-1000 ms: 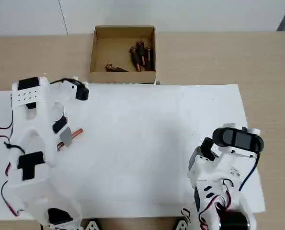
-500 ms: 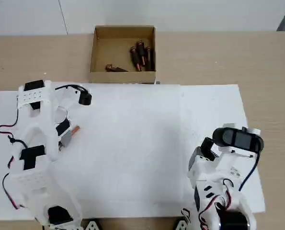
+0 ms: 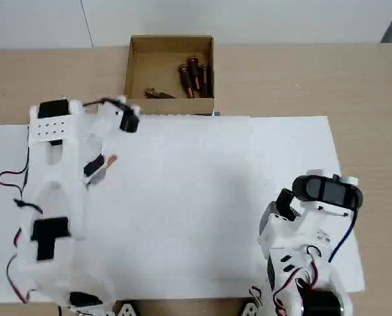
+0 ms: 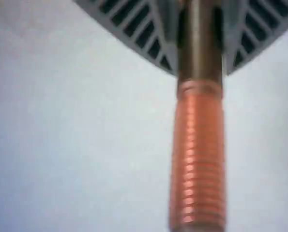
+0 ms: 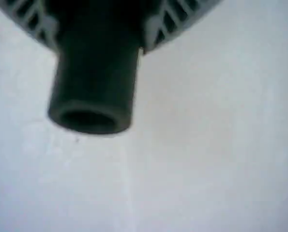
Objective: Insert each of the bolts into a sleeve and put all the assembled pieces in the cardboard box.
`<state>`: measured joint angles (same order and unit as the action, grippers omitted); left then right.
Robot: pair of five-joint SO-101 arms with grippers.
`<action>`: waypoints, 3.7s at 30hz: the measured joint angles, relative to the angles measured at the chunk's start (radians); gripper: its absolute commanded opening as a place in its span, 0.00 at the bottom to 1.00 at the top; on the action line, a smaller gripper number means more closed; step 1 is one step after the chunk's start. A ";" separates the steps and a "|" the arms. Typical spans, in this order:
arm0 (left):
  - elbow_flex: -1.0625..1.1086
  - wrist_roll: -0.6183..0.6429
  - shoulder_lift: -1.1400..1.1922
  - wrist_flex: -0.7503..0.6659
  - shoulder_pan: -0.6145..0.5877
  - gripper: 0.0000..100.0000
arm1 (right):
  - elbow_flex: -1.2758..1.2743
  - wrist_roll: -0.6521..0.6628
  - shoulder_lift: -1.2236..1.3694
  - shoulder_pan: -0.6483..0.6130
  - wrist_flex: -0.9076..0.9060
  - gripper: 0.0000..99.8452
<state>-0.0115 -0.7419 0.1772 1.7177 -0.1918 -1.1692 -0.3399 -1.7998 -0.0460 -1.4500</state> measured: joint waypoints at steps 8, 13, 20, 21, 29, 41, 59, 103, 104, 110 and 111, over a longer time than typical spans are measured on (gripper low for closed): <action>0.002 0.204 -0.253 0.005 0.052 0.00 | 0.000 0.008 0.000 0.000 0.028 0.00; 0.002 0.336 -0.344 -0.018 0.055 0.00 | 0.000 0.041 0.000 0.000 0.066 0.00; 0.029 0.829 -0.384 -0.031 0.060 0.00 | -0.029 0.066 -0.002 0.000 0.074 0.00; 0.044 0.927 -0.384 -0.031 0.060 0.00 | -0.032 0.066 -0.002 0.000 0.074 0.00; 0.221 1.634 -0.384 -0.032 0.060 0.01 | -0.034 0.072 -0.002 0.000 0.074 0.00; 0.473 1.978 -0.384 -0.249 0.060 0.01 | -0.034 0.074 -0.002 0.000 0.074 0.00; 0.482 2.036 -0.390 -0.276 0.058 0.35 | -0.034 0.074 -0.002 0.000 0.074 0.00; 0.344 0.181 -0.396 -0.032 -0.040 0.15 | -0.034 0.074 -0.002 0.000 0.074 0.00; 0.344 0.127 -0.396 -0.032 -0.040 0.15 | -0.034 0.074 -0.002 0.000 0.074 0.00; 0.344 -0.135 -0.396 -0.032 -0.040 0.15 | -0.034 0.078 -0.002 0.000 0.074 0.00; 0.344 -0.176 -0.396 -0.032 -0.040 0.15 | -0.034 0.092 -0.002 0.000 0.074 0.00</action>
<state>0.3322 -0.9183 -0.2186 1.6855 -0.2317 -1.2029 -0.2478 -1.8013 -0.0460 -1.3763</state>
